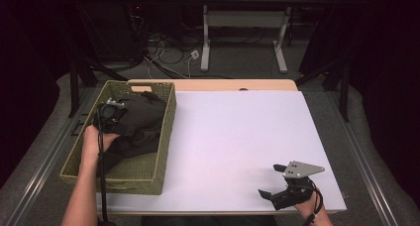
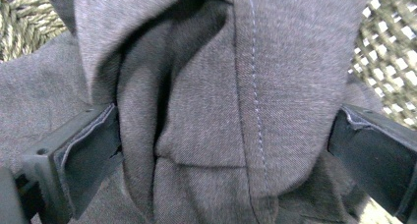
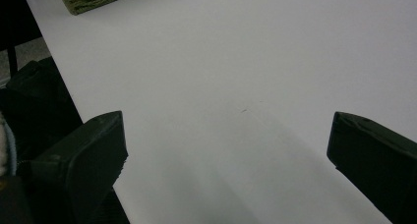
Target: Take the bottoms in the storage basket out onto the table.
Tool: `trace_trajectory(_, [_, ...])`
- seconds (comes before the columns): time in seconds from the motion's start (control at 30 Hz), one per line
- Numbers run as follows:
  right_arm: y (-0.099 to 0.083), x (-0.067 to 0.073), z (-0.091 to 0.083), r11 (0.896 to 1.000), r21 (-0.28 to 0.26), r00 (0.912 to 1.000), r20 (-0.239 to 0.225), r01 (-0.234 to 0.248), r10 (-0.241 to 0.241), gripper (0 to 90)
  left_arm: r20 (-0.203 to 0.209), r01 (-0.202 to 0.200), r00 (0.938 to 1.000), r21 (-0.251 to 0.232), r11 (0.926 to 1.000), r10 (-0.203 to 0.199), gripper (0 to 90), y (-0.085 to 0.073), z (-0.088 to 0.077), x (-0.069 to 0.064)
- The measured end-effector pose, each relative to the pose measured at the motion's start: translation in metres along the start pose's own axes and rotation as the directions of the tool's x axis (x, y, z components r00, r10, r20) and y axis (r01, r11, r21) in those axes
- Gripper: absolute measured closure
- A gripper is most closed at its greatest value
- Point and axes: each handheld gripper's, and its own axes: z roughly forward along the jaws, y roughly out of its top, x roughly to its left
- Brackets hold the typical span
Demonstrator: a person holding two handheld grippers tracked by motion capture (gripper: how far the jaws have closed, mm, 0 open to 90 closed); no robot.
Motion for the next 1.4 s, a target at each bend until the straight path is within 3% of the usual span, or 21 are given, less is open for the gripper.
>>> trace_trajectory(0.03, [0.000,0.000,0.000,1.000,0.001,1.0000,-0.001,0.000,0.000,1.3,-0.016,-0.012,0.9998,0.018,0.9998,0.013,0.0,0.002,0.003,-0.002])
trace_trajectory(0.3, [0.000,0.001,0.002,1.000,-0.001,1.0000,-0.004,0.001,-0.001,1.3,-0.018,-0.037,0.9991,0.068,0.9970,0.039,0.0,0.003,0.015,-0.003])
trace_trajectory(0.53, [0.001,0.001,0.003,1.000,-0.001,1.0000,-0.009,0.001,-0.001,1.2,-0.016,-0.036,0.9991,0.113,0.9929,0.038,0.0,0.000,0.023,-0.003])
trace_trajectory(0.7, [0.001,0.001,0.004,1.000,0.000,1.0000,-0.008,0.000,0.000,1.2,-0.041,-0.040,0.9981,0.136,0.9899,0.046,0.6,0.000,0.027,-0.006])
trace_trajectory(0.9, [0.001,0.001,0.003,1.000,0.009,1.0000,-0.009,-0.001,0.001,1.4,-0.072,-0.051,0.9955,0.124,0.9909,0.061,23.8,-0.002,0.024,-0.007])
trace_trajectory(0.97, [0.001,0.001,0.004,1.000,0.008,1.0000,-0.008,-0.001,0.001,1.4,-0.084,-0.076,0.9927,0.127,0.9891,0.087,40.5,-0.003,0.024,-0.008])
trace_trajectory(1.0, [0.001,0.001,0.004,1.000,0.008,1.0000,-0.008,-0.001,0.001,1.4,-0.104,-0.091,0.9889,0.135,0.9866,0.106,40.5,-0.003,0.024,-0.010])
trace_trajectory(1.07, [0.001,0.001,0.004,1.000,0.006,1.0000,-0.009,0.001,-0.001,1.4,-0.121,-0.112,0.9842,0.142,0.9836,0.129,51.1,-0.003,0.024,-0.011])
trace_trajectory(1.23, [0.001,0.002,0.003,1.000,0.001,1.0000,-0.007,0.003,-0.003,1.4,-0.123,-0.124,0.9823,0.140,0.9824,0.141,56.4,-0.003,0.021,-0.013])
trace_trajectory(1.4, [0.000,0.001,0.003,1.000,-0.007,1.0000,-0.010,-0.002,0.002,1.4,-0.084,-0.120,0.9877,0.131,0.9841,0.132,57.1,-0.004,0.007,-0.014])
